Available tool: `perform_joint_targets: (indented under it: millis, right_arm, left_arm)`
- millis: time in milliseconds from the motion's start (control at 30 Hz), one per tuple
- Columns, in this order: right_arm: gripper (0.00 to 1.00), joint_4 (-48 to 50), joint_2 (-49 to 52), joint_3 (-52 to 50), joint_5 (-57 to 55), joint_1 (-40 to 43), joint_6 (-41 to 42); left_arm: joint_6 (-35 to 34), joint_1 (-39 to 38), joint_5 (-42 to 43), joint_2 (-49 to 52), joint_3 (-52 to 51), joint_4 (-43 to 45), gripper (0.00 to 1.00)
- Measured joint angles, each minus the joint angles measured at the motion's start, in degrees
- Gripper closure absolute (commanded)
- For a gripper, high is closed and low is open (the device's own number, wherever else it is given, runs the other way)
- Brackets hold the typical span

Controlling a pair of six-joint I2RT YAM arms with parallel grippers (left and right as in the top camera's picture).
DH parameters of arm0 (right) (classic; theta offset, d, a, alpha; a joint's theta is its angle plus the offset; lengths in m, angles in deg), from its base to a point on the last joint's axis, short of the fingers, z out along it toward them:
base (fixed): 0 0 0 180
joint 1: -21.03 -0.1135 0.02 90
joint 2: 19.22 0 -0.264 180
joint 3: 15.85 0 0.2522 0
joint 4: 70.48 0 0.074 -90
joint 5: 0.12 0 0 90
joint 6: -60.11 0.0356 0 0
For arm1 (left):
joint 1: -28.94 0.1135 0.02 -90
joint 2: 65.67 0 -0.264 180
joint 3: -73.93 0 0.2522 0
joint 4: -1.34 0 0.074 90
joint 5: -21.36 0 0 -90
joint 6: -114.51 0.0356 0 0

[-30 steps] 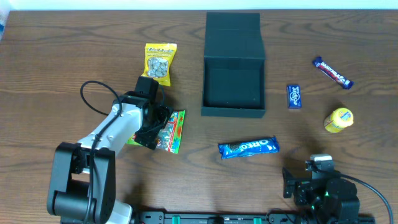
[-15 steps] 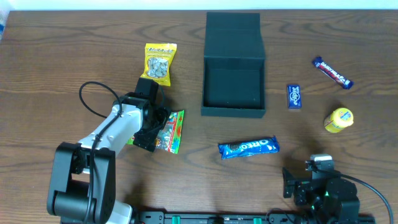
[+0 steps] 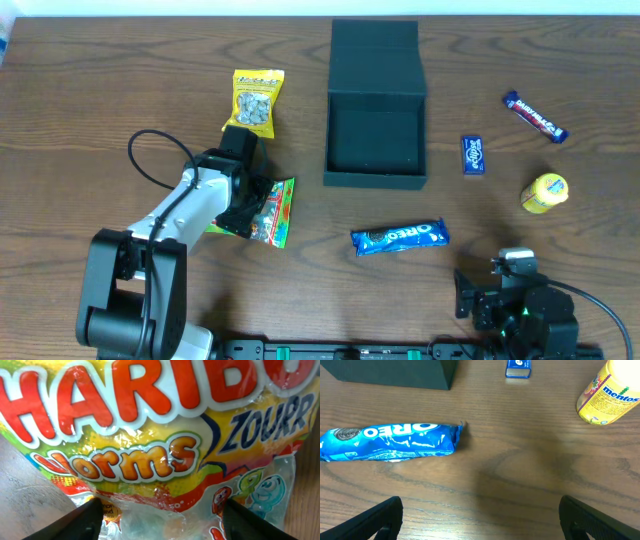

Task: Pack container
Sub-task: 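Lower the left gripper and pinch the Haribo bag's top edge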

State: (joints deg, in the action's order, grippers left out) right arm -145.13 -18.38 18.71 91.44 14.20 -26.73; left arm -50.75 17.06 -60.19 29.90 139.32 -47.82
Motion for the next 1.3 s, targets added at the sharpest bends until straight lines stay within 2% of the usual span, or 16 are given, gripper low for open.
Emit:
perform_joint_targets:
  millis: [100, 200, 267, 333, 400, 533, 900, 1300]
  right_arm:
    - [0.01, 0.00, 0.00, 0.00, 0.00, 0.00, 0.00]
    - [0.01, 0.00, 0.00, 0.00, 0.00, 0.00, 0.00]
    - [0.01, 0.00, 0.00, 0.02, 0.00, 0.00, 0.00]
    - [0.01, 0.00, 0.00, 0.00, 0.00, 0.00, 0.00]
    - [0.01, 0.00, 0.00, 0.02, 0.00, 0.00, 0.00]
    - [0.01, 0.00, 0.00, 0.00, 0.00, 0.00, 0.00]
    - [0.01, 0.00, 0.00, 0.02, 0.00, 0.00, 0.00]
    - [0.01, 0.00, 0.00, 0.00, 0.00, 0.00, 0.00]
  left_arm:
    - [0.09, -0.37, -0.63, 0.00, 0.00, -0.02, 0.31]
    - [-0.02, -0.57, -1.01, 0.00, 0.00, -0.02, 0.37]
    - [0.09, -0.61, -1.16, 0.00, 0.00, 0.00, 0.38]
    - [0.02, -0.61, -1.20, 0.00, 0.00, -0.02, 0.45]
    - [0.04, -0.66, -1.40, -0.07, 0.00, -0.02, 0.47]
    - [0.13, -0.68, -1.68, -0.11, 0.00, 0.04, 0.62]
    - [0.09, -0.68, -2.05, -0.33, 0.00, 0.04, 0.73]
    - [0.15, -0.72, -2.01, -0.55, 0.00, -0.15, 0.90]
